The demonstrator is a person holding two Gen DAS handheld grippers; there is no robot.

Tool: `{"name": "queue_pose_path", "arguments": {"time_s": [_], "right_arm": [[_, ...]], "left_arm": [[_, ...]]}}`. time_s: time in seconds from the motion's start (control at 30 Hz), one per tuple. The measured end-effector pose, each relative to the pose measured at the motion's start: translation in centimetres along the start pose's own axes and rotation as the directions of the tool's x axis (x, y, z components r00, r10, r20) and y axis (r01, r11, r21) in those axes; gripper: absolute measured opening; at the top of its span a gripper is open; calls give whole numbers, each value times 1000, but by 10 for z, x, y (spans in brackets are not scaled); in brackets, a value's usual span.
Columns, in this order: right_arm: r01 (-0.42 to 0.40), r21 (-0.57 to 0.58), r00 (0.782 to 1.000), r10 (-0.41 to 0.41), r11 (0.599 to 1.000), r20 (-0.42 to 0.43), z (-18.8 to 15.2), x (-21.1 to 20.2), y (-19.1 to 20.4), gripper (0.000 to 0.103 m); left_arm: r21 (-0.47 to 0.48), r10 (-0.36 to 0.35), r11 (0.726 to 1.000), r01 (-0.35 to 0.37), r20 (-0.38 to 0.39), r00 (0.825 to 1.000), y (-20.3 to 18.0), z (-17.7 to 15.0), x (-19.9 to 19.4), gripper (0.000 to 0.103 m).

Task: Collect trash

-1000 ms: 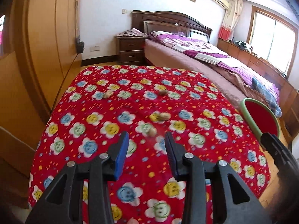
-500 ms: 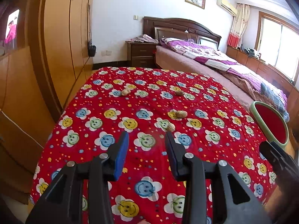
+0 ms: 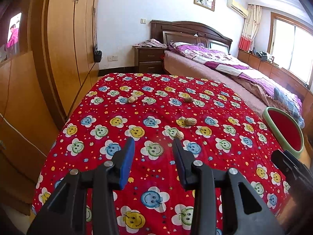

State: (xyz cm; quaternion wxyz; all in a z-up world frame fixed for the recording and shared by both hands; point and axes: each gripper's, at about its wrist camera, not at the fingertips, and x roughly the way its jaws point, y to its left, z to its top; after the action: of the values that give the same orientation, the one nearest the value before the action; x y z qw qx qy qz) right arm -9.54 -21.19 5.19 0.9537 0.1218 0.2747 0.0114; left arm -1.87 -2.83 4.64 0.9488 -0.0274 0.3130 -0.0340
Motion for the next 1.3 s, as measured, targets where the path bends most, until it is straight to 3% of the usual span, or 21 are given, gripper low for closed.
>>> {"name": "queue_pose_path", "arguments": {"time_s": [1.3], "right_arm": [[2,12,1000,-2,1000,-2,1,-1,-3,75]], "left_arm": [[5,10,1000,-10,7,1000,-1,1,-1,40]]}}
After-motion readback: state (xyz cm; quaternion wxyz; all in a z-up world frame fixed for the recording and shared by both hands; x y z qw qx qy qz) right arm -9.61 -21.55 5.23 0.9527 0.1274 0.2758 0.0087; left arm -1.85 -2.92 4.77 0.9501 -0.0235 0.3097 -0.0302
